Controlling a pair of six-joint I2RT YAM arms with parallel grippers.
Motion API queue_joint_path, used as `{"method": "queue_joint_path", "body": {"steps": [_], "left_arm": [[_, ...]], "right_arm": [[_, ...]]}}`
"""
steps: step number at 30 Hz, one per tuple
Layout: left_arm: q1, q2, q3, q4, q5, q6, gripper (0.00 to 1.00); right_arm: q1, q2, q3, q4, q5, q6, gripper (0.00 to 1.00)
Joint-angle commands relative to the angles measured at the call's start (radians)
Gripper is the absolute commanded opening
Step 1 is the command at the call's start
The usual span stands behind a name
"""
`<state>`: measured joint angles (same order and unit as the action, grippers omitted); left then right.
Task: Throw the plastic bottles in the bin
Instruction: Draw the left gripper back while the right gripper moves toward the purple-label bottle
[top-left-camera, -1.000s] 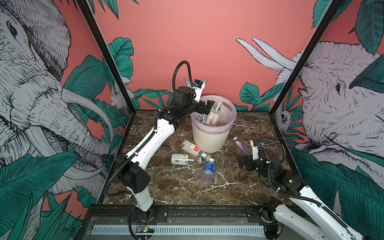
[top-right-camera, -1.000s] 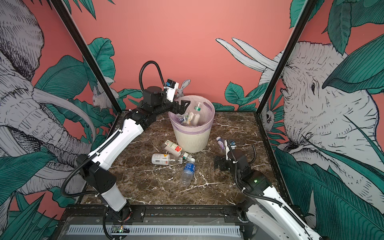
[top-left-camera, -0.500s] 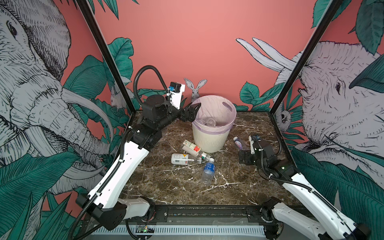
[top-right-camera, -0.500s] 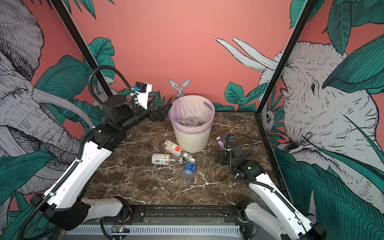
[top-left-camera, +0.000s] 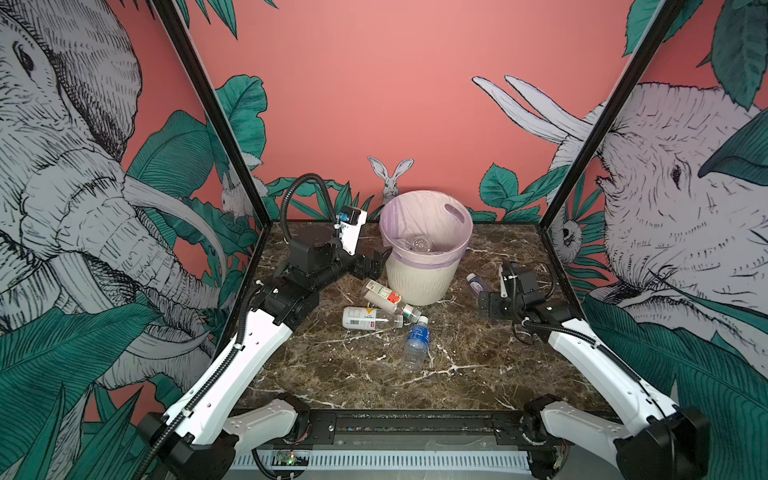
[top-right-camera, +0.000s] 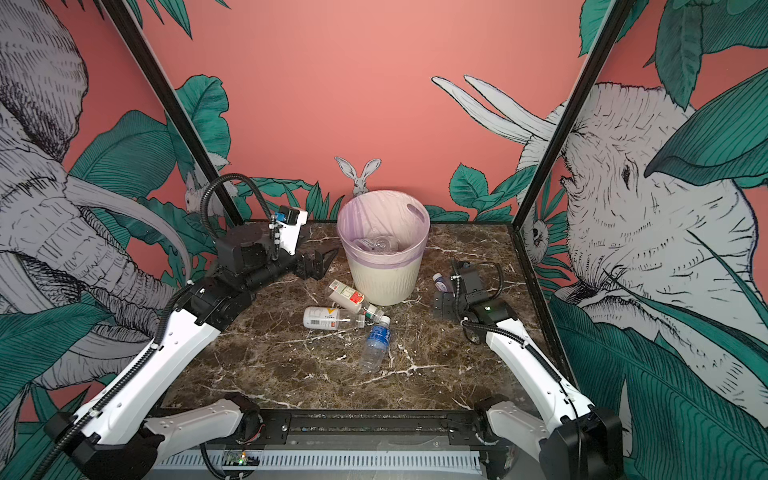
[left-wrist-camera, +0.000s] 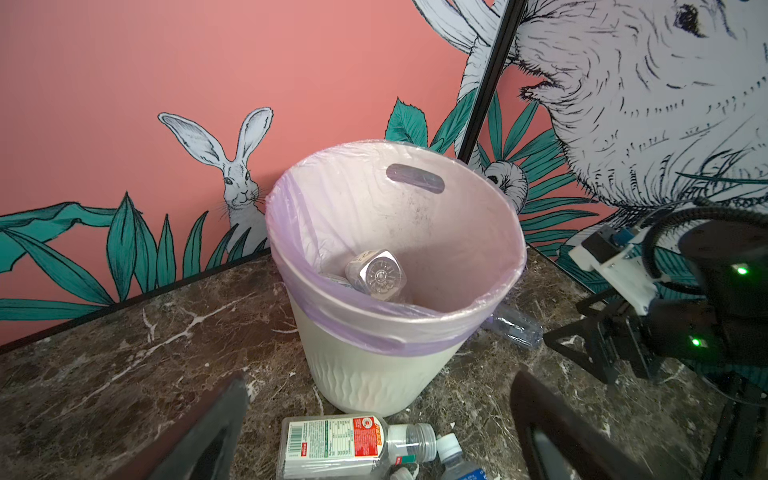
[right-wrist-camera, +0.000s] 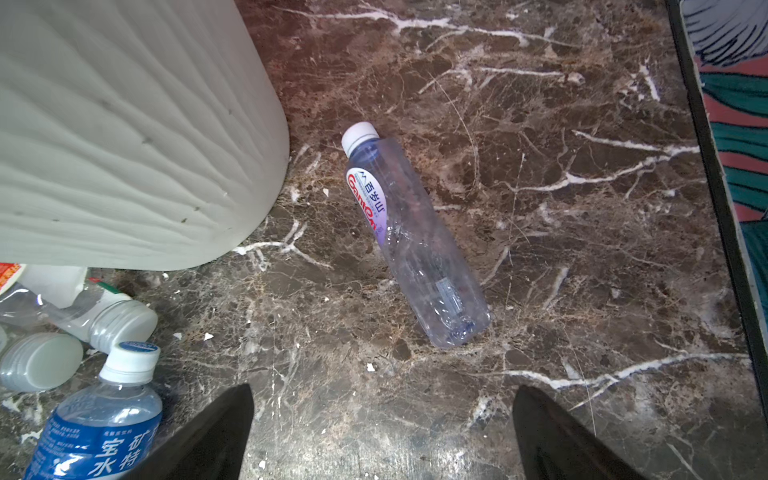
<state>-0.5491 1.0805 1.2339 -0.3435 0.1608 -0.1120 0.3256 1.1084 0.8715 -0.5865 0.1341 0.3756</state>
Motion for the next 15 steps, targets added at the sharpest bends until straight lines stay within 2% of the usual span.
{"method": "queue_joint_path", "body": {"steps": [1,7,15], "left_arm": [[-0.005,-0.042,-0.051,-0.026,0.003,-0.037,1.00],[-0.006,-0.076,-0.158,-0.029,0.021,-0.061,1.00],[-0.026,-0.124,-0.294,-0.025,0.011,-0.089,1.00]], "right_arm": [[-0.036,0.034,0.012,0.070,-0.054,-0.007,0.99],[-0.096,0.145,0.021,0.133,-0.100,-0.010,0.99],[-0.136,0.311,0.109,0.161,-0.103,-0.032,0.99]]}}
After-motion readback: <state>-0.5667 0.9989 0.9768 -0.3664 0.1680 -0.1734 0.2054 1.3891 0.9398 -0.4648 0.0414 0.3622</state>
